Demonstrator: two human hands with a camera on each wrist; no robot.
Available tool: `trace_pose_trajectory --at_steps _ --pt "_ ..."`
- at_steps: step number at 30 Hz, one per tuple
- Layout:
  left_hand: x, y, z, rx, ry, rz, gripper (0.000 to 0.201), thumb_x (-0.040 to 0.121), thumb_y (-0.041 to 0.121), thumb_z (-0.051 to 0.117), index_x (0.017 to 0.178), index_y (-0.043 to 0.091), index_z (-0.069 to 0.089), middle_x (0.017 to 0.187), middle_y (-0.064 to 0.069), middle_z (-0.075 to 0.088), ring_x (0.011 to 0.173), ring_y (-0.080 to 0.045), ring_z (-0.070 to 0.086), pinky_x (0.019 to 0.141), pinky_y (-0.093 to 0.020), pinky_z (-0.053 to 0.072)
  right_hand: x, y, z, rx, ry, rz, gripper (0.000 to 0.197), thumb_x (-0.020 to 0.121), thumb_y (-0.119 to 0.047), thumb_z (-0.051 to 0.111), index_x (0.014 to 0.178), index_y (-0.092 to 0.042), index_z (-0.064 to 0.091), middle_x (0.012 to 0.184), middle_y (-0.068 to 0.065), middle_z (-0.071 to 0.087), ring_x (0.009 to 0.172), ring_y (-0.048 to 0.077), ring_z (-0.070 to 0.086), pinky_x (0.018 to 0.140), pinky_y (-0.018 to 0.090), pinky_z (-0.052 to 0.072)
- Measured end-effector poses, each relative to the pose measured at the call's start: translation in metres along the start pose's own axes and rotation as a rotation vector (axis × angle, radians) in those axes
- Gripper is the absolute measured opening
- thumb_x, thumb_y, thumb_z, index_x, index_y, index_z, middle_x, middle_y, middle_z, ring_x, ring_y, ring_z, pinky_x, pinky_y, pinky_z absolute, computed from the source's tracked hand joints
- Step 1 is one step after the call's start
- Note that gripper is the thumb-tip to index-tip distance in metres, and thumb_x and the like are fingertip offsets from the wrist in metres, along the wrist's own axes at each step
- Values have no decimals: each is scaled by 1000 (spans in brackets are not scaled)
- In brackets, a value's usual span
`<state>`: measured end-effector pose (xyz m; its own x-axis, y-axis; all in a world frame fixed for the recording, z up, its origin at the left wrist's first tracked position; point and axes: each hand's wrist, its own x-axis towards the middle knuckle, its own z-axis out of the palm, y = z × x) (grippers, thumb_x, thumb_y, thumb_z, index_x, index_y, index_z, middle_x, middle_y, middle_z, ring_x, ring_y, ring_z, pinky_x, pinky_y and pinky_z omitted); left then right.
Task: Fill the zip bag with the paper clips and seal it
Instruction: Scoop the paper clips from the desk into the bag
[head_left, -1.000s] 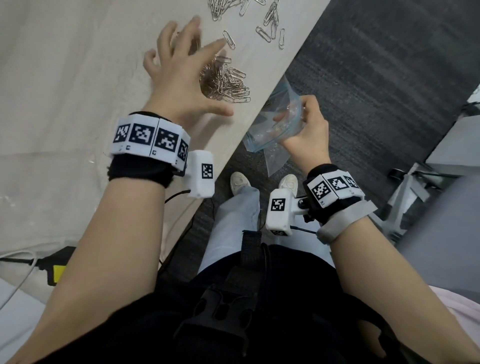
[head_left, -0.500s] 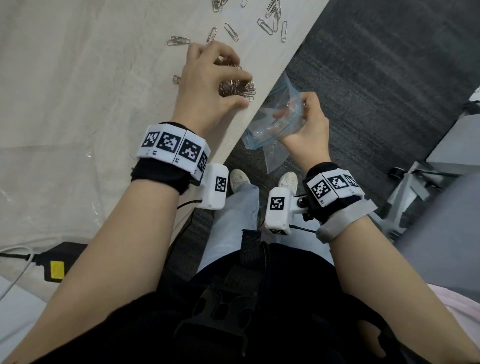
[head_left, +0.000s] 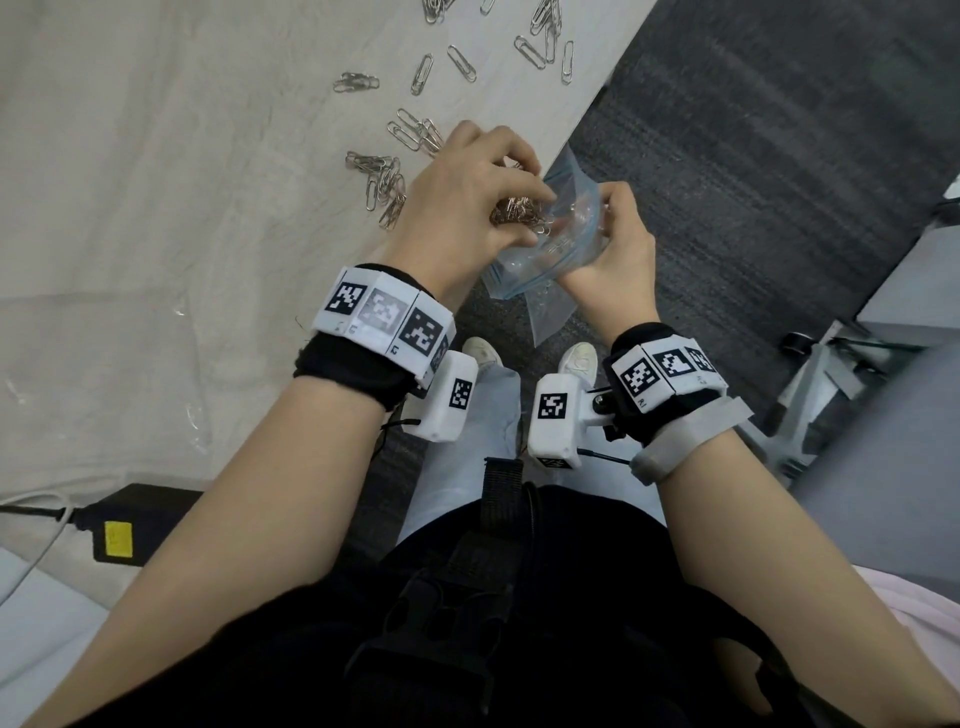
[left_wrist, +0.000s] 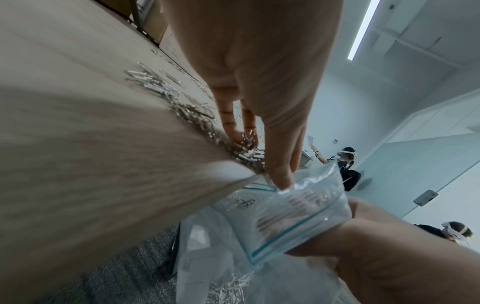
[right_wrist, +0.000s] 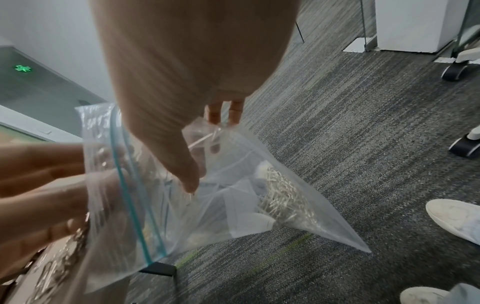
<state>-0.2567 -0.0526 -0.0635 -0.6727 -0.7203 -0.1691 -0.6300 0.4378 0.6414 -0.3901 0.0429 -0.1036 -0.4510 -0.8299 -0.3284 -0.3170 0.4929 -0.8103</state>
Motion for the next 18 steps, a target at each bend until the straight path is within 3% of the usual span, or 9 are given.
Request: trace_pose_trajectory --at_steps 2,5,8,10,12,14,18 --pt "-2 -1 -3 -40 28 37 46 69 37 75 112 26 65 130 3 54 103 -22 50 85 -36 46 0 -1 0 9 -3 0 41 73 -34 80 95 -28 47 91 -1 70 85 21 67 79 47 55" --pt "-6 -10 -14 -33 144 -6 56 70 49 71 121 29 59 140 3 45 107 -12 43 88 -28 41 1 0 0 7 -4 3 41 74 -29 82 96 -27 48 93 0 70 87 21 67 80 47 55" --pt "-13 -29 -32 29 214 -162 73 65 66 63 129 31 52 146 4 37 120 -12 29 101 -30 32 1 2 0 21 -9 12 39 75 -22 81 96 -26 48 93 2 70 87 20 66 80 46 56" --pt "-18 -41 -43 92 150 -293 94 56 76 59 137 33 40 151 4 25 132 -21 20 110 -38 22 2 3 0 28 -16 9 39 75 -23 80 97 -25 49 93 2 71 88 19 68 81 47 56" --pt "-22 -47 -52 126 30 -389 112 45 76 64 143 34 28 154 -1 16 138 -28 14 110 -42 15 2 3 1 32 -19 10 38 74 -25 80 97 -24 50 93 2 72 89 20 69 82 48 56" --pt "-25 -50 -58 121 -40 -411 121 36 73 68 143 34 27 150 -5 17 136 -28 15 108 -37 13 2 3 1 31 -18 8 37 75 -26 79 97 -23 50 92 2 70 87 19 67 81 48 56" --pt "-20 -44 -60 37 -33 -394 113 35 59 77 137 31 40 140 -8 26 127 -25 26 109 -28 22 1 2 2 41 -21 15 35 76 -24 77 100 -18 53 92 2 70 87 20 68 82 48 56"
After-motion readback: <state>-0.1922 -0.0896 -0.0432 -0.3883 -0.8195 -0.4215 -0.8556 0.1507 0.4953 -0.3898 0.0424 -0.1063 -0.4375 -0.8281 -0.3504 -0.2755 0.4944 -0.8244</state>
